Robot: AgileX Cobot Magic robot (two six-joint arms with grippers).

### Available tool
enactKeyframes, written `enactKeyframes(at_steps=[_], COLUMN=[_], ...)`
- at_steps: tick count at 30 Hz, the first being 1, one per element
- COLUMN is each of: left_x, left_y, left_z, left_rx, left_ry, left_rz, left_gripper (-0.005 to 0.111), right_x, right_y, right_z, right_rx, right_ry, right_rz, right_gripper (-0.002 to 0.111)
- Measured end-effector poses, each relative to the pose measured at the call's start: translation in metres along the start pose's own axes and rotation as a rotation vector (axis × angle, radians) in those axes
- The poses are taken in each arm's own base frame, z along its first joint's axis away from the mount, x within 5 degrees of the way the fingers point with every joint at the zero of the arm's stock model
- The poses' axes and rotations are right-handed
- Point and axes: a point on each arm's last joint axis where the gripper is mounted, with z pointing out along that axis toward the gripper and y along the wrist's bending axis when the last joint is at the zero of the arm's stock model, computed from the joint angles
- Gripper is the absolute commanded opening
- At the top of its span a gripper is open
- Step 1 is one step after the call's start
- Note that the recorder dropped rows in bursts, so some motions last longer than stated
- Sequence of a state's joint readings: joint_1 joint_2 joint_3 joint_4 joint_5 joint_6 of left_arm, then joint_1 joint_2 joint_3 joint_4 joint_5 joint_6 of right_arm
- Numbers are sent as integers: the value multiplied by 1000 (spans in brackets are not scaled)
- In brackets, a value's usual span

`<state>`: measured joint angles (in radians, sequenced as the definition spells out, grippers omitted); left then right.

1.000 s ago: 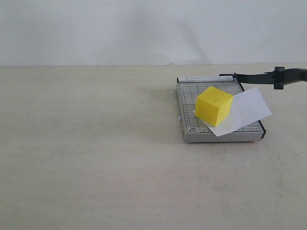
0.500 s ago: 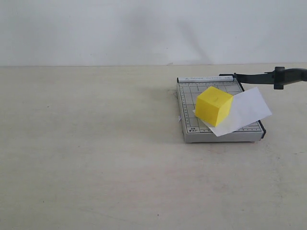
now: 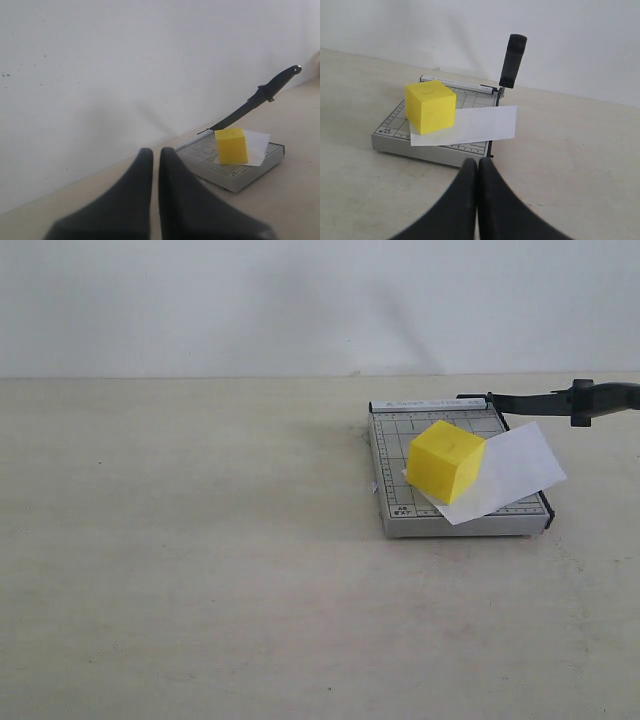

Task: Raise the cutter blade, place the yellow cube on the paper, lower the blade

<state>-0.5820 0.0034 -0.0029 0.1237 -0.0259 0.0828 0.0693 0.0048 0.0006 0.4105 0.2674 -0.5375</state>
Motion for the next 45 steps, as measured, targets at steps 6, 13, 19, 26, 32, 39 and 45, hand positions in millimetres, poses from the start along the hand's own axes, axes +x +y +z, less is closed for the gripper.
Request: enactKeyframes(at_steps=[6,13,19,26,32,39,45], left_x=[0,3,4,4,7,35,35], left_y=[1,16,21,22,22,14,14], left_z=[0,-2,-4,-4,-5,-9,-9], left_rx=[-21,-293,-386,-394,-392,-354,-353], left_ry=[4,62,81,83,113,391,390], left_rz=[3,36,47,48,31,-154,-166], left_gripper=[5,5,5,5,5,5,5], right_x=[0,0,-3,-25,-33,-35,-34], right_y=[0,0,-3,-17,-29,-32,-29], right_z=[0,0,0,-5,-11,-13,-11], right_rx=[0,0,39,133,173,165,141], right_ry=[0,0,-25,-313,-477,-543,-504], right_rz=[0,0,-161,386,734,886,859], right_gripper=[0,0,0,0,0,0,0])
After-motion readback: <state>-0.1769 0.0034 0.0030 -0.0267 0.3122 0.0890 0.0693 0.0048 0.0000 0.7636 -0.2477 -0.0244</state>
